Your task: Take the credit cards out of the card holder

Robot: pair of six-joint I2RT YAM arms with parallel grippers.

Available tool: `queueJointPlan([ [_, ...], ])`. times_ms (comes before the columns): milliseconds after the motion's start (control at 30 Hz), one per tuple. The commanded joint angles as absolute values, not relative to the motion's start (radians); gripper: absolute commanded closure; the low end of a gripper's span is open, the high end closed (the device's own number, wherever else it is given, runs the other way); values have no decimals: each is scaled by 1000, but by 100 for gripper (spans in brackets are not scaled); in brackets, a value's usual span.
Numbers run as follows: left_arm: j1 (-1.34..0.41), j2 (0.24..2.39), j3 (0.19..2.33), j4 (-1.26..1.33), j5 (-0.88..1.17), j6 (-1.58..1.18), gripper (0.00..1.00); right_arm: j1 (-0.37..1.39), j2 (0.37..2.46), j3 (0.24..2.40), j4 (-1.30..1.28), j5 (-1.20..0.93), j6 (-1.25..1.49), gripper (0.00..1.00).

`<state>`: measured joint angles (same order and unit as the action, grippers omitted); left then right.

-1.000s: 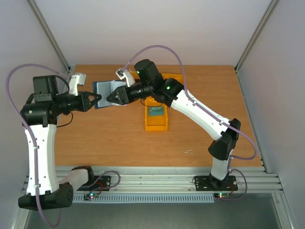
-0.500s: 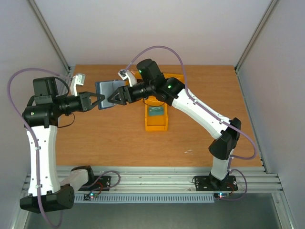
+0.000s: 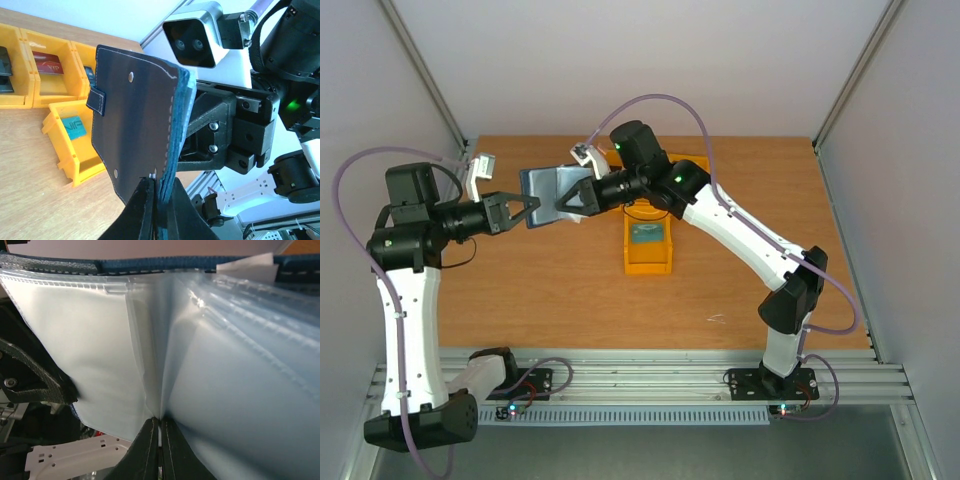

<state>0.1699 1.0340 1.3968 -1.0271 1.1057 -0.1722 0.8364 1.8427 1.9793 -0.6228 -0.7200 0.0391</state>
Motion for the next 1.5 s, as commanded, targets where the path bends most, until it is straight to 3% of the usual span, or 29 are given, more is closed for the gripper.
queueJointPlan([
  [0, 141, 1017, 1388, -985, 1291, -183, 100, 873, 1836, 1998, -497, -830, 21, 99],
  [100, 143, 1019, 1380, -977, 1290, -186, 98, 871, 1820, 1992, -496, -843, -2, 99],
  [167, 142, 1019, 1367, -967, 1292, -193, 86, 871, 1811, 1989, -496, -850, -29, 99],
  [300, 141, 1014, 1338, -934, 1296, -233, 81, 871, 1799, 1976, -472, -869, -32, 99],
  [367, 141, 1013, 1334, -930, 1297, -239, 82, 871, 1797, 1974, -466, -874, -29, 99],
  [467, 143, 1010, 1331, -928, 1295, -239, 99, 871, 1800, 1974, -452, -883, -22, 99],
  [667, 142, 1009, 1338, -948, 1268, -224, 100, 869, 1800, 1986, -493, -838, -47, 99],
  [900, 142, 1008, 1346, -1026, 1151, -132, 100, 827, 1756, 1994, -684, -570, -86, 94],
  [1133, 131, 996, 1300, -1040, 1077, -75, 100, 832, 1767, 1998, -740, -495, -73, 73],
  [1333, 116, 989, 1255, -1014, 1023, -95, 100, 860, 1831, 2026, -684, -501, -5, 42],
  [1467, 105, 977, 1212, -977, 984, -108, 100, 862, 1903, 2058, -694, -521, 76, 34],
])
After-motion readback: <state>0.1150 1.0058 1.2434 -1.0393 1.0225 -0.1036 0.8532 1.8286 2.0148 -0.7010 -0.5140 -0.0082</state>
